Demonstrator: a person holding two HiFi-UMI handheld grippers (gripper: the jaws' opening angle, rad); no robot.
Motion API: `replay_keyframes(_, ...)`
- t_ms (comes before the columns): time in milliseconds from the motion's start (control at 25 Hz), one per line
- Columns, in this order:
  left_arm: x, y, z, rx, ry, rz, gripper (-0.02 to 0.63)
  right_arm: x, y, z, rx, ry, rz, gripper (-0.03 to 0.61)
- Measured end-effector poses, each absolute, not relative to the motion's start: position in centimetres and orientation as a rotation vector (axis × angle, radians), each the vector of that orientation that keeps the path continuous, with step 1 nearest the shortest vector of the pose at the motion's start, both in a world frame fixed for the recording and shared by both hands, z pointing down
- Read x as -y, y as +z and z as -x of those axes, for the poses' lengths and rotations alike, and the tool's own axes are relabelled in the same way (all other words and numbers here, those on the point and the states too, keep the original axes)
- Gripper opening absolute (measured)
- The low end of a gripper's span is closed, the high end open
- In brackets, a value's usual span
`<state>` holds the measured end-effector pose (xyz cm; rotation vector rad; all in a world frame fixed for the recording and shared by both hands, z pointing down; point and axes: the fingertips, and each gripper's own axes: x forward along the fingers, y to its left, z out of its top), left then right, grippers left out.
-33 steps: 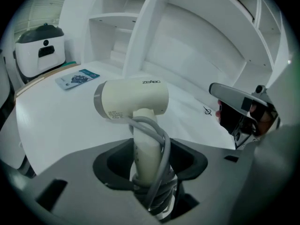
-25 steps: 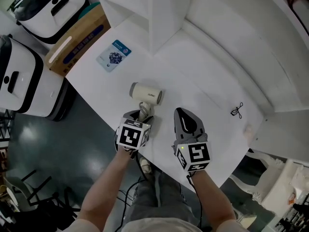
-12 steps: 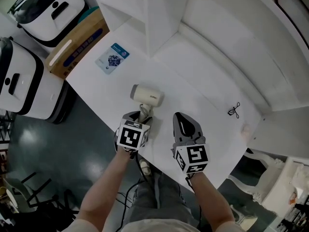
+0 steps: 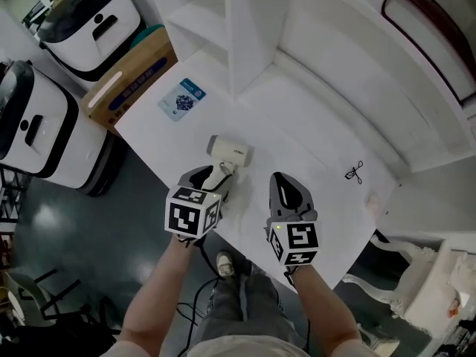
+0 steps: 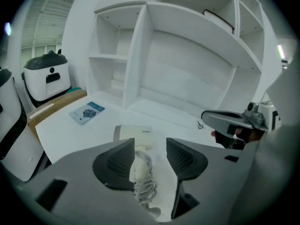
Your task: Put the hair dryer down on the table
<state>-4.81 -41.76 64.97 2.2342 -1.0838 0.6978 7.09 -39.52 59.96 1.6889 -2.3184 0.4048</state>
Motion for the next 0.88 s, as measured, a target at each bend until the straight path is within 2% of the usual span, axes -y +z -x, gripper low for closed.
replay_keyframes(440, 39.0, 43.7, 7.2, 1.343, 0.410, -2.507, 0.220, 37.3, 43.9, -6.3, 2.474, 0.183, -1.750, 0.021)
replay_keyframes(480, 38.4, 41.5, 7.4, 1.379, 0.374, -2.536, 0.207, 36.9, 42.0, -6.1, 2.498, 0.151, -1.750, 0.021)
replay_keyframes(600, 36.4, 34.9, 8.4, 1.501, 0.256, -2.612, 0.111, 35.1, 36.4, -5.5, 2.591, 0.067, -1.752, 0.021)
replay_keyframes(880, 30.5, 23.8, 9.9, 1.674, 0.045, -2.745, 0.064, 30.1, 26.4, -4.7, 2.768, -0.100, -1.721, 0.021)
